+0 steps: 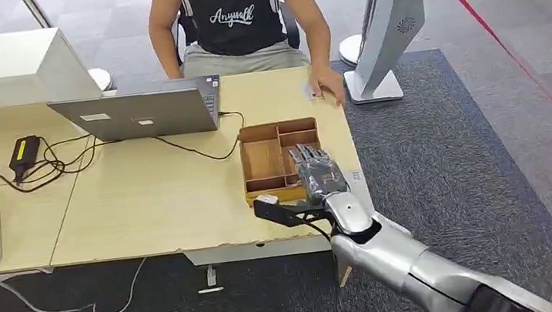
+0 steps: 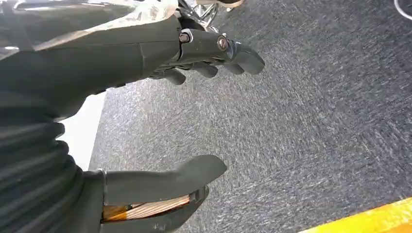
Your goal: Pass the card to the sensor for recognition and then transmit it.
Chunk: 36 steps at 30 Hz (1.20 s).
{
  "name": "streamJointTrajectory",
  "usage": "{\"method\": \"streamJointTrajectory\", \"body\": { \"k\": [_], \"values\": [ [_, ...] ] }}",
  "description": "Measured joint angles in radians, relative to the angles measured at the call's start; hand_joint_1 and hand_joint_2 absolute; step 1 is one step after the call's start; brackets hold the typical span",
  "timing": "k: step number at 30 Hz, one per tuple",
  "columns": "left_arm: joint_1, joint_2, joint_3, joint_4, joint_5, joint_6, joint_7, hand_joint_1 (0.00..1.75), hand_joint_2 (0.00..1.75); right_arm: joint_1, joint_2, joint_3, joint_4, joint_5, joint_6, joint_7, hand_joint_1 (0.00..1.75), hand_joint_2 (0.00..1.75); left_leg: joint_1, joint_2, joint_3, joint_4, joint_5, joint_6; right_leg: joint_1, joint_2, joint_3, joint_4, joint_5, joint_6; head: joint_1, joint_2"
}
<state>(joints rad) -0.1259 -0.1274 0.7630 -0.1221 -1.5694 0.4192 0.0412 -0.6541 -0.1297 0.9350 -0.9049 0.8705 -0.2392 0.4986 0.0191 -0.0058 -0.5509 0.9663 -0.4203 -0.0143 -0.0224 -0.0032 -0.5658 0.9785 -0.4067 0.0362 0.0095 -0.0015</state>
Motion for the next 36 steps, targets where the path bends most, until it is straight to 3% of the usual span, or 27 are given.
{"method": "streamJointTrajectory", "body": {
  "k": [19, 36],
  "values": [
    [0.0, 0.0, 0.0, 0.0, 0.0, -0.004, 0.005, 0.0, 1.75, -0.021, 0.003, 0.0, 0.096, -0.035, -0.054, 0.001, 0.0, 1.75, 0.0, 0.0, 0.0, 0.0, 0.0, 0.0, 0.0, 0.0, 0.0, 0.0, 0.0, 0.0, 0.0, 0.0],
    [0.001, 0.0, 0.0, 0.0, 0.001, -0.003, 0.006, 0.0, 1.75, -0.021, 0.002, 0.0, 0.111, -0.034, -0.055, 0.001, 0.0, 1.75, 0.0, 0.0, 0.0, 0.0, 0.0, 0.0, 0.0, 0.0, 0.0, 0.0, 0.0, 0.0, 0.0, 0.0]
  ]
}}
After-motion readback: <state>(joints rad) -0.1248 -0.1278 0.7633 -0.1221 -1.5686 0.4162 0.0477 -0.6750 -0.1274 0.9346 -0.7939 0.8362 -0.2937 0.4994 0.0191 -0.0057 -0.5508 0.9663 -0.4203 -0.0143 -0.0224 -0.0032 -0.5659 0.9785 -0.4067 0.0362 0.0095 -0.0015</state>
